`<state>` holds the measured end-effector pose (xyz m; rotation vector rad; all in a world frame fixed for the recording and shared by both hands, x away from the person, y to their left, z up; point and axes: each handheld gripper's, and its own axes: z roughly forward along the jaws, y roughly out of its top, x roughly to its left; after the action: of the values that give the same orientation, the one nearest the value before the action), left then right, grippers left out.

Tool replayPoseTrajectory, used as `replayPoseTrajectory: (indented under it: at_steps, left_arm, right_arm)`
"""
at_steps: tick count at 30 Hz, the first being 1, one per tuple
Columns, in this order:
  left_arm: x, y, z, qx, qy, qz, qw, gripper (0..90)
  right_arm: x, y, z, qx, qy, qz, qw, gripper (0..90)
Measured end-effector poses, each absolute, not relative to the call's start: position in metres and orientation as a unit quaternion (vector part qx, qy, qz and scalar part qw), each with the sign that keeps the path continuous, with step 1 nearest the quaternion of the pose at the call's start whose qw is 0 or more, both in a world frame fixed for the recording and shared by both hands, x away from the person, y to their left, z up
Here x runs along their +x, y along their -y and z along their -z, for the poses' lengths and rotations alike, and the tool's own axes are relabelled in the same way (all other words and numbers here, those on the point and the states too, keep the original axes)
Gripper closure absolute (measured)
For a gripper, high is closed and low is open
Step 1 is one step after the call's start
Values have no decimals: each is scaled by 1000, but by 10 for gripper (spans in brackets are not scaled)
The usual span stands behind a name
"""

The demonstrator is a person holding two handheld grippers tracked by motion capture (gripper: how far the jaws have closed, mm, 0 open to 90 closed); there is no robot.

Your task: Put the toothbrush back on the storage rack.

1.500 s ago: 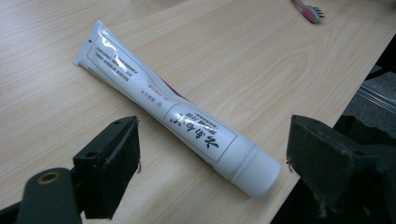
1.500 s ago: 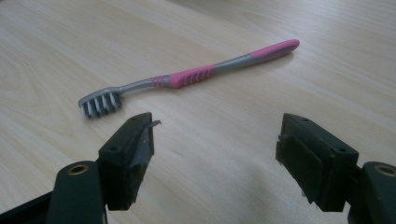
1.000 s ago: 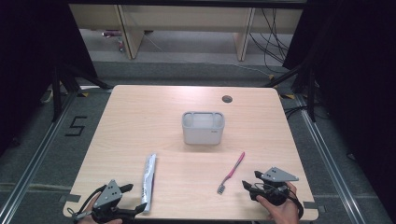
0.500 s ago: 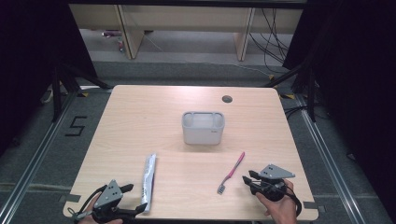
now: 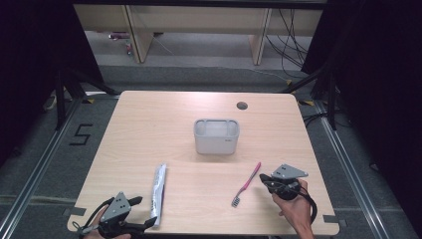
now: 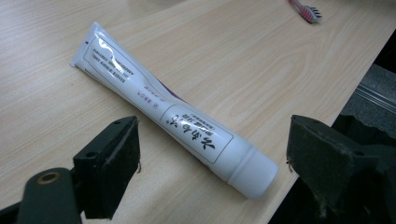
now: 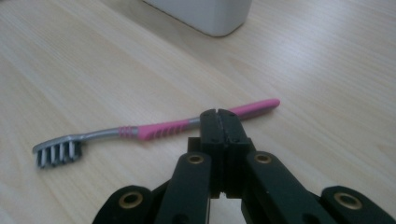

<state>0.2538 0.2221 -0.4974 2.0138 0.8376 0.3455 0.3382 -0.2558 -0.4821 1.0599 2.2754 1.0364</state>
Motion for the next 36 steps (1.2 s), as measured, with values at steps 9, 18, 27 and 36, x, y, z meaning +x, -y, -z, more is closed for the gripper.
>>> replayPoseTrajectory:
  at_steps: [9,18,27,36]
  left_arm:
    - [253,-222,498,812,-342,-137,453,172]
    - [253,-222,498,812,-342,-136,453,172]
    - [253,-222,497,813,-340,-138,452,172]
    - [252,-222,496,813,-338,-139,453,172]
  right_arm:
    - [372,244,485,372,-828,-357,219,900]
    - [393,240,489,384,-828,-348,214,900]
    - [404,242,498,406,-830,-326,200,900]
    - [403,242,499,413,-835,-309,191,900]
